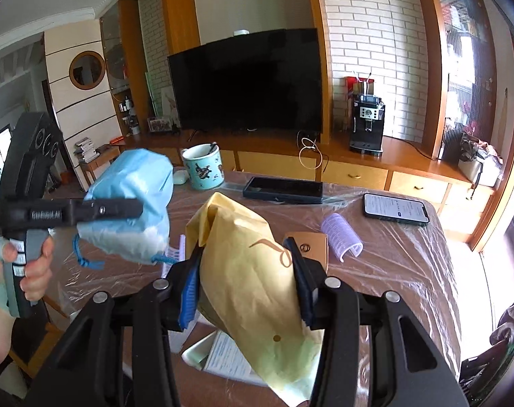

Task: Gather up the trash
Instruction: 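Carry the blue cloth and yellow paper bag over the black trash bin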

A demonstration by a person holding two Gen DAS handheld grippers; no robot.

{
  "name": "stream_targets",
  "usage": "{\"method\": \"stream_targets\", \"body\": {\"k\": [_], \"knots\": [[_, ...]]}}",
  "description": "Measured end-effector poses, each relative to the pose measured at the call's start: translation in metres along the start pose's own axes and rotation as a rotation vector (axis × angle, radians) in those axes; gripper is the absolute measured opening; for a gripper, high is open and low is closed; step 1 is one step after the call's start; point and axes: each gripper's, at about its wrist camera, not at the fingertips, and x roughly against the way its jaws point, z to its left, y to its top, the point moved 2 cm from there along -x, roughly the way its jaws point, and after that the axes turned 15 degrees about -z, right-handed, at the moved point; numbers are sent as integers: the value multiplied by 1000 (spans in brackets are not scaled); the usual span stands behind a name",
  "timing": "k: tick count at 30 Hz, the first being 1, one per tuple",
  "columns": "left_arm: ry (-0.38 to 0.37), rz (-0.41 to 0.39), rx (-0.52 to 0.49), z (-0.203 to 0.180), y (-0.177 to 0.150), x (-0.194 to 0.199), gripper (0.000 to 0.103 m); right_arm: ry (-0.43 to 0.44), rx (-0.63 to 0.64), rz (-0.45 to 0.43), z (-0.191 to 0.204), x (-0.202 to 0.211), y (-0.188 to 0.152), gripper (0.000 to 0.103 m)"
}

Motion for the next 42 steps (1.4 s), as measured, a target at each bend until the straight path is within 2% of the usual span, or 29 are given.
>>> {"method": "stream_targets", "body": {"k": [6, 13, 18, 25, 33, 42], "knots": [[26, -46, -87, -11, -22, 38, 48, 24, -4, -9, 14, 29, -13, 45], [5, -61, -103, -17, -39, 67, 48, 65, -19, -6, 31, 48, -26, 45], [-13, -22, -151, -27, -64, 81, 48, 103, -38, 7, 40, 64, -39, 45], [-12, 46, -224, -44, -105, 89, 48, 115, -42, 72, 58, 78, -76, 45], [-25, 117, -279, -61, -147, 89, 48, 94, -59, 138, 70, 86, -109, 45], [6, 198, -317, -71, -190, 79, 48, 9, -63, 186, 70, 85, -139, 45]]}}
